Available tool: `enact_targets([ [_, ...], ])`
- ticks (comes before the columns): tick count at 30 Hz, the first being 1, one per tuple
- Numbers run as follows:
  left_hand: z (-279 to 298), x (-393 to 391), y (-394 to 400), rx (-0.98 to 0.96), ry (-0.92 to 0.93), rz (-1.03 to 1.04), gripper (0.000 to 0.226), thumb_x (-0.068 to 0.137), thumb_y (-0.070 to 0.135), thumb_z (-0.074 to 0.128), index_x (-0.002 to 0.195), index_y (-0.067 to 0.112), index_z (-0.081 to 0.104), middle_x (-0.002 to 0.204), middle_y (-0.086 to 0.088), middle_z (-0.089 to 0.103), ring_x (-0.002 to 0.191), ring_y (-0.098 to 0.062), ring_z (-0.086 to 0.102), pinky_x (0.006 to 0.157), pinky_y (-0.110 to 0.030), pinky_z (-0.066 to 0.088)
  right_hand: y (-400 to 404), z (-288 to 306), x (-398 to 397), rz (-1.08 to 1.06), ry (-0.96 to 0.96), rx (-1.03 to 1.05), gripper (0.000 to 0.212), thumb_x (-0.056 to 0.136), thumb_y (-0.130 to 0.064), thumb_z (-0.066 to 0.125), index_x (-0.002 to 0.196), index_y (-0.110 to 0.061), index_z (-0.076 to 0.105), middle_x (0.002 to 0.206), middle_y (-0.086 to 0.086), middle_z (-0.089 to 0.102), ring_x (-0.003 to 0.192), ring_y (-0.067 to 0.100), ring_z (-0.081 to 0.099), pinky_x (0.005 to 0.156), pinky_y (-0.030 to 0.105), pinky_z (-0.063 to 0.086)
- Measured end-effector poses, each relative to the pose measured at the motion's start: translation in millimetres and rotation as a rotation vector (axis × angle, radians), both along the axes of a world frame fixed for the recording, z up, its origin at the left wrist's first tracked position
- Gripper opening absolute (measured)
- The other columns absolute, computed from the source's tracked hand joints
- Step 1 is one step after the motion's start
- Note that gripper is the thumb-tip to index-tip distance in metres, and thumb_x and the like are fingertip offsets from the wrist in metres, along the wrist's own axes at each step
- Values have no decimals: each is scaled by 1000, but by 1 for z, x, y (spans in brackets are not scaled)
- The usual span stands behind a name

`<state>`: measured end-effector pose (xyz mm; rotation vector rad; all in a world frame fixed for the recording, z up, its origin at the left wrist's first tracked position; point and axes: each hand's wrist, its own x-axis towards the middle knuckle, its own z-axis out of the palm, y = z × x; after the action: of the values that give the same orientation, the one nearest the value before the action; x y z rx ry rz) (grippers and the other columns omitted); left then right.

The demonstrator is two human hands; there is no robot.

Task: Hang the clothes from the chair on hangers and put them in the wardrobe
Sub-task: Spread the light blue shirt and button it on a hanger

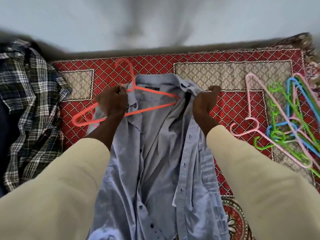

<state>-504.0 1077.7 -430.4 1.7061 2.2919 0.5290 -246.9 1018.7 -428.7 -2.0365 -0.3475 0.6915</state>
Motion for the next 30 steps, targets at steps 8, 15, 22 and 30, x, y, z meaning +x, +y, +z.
enact_targets([
  [8, 9, 72, 35, 114, -99, -76, 43, 89, 40, 47, 76, 8, 72, 75, -15, 69, 77, -31, 63, 88, -37, 38, -7, 6, 23, 113, -161, 69, 14, 94, -4, 43, 102, -7, 54, 80, 0, 53, 70, 15, 49, 56, 24, 29],
  [15, -9, 95, 38, 124, 76, -232, 46, 93, 40, 39, 85, 11, 74, 87, -10, 72, 91, -29, 62, 98, -39, 28, 1, 6, 31, 331, -305, 157, 9, 82, -4, 57, 87, -12, 57, 87, 6, 60, 79, 20, 52, 68, 28, 37],
  [22, -25, 72, 42, 206, 83, -88, 44, 93, 40, 39, 81, 13, 72, 86, -6, 71, 92, -27, 60, 95, -41, 31, 2, 9, 40, 154, -185, 223, 8, 90, -2, 53, 92, -10, 53, 79, -3, 53, 68, 7, 48, 61, 24, 35],
  [30, -29, 102, 40, 111, -172, -298, 43, 95, 40, 51, 63, 13, 60, 67, -7, 62, 77, -31, 60, 84, -40, 35, 9, -4, 9, 740, -491, -288, 34, 93, -32, 56, 113, -5, 63, 113, 15, 61, 110, 31, 54, 87, 34, 39],
])
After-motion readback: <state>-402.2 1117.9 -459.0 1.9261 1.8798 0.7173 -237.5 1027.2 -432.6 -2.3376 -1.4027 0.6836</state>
